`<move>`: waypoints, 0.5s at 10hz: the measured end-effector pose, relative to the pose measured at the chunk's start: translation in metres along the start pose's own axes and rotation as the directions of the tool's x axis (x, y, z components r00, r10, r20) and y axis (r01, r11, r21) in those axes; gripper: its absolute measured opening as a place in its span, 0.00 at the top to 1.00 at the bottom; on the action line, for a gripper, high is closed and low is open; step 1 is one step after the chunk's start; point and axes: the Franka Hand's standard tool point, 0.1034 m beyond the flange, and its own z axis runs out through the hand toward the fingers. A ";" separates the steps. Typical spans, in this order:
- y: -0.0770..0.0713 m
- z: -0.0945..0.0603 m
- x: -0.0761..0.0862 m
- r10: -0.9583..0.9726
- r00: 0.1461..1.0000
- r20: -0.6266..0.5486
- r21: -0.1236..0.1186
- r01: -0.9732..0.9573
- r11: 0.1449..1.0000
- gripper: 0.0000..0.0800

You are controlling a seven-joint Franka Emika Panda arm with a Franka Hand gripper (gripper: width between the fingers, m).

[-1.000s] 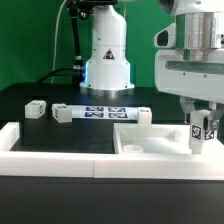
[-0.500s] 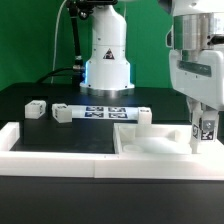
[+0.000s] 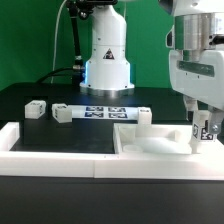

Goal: Assemble one leg

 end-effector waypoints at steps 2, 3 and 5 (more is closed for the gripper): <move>0.000 0.000 0.000 -0.220 0.976 0.000 0.000 0.220 0.976 0.19; 0.000 0.000 -0.001 -0.312 0.950 0.000 -0.001 0.312 0.950 0.19; 0.000 0.000 -0.004 -0.538 0.843 0.001 -0.002 0.538 0.843 0.19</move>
Offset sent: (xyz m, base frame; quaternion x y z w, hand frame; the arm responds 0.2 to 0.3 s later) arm -0.0007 0.0079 0.0029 -0.0019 0.0025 -0.2124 0.9772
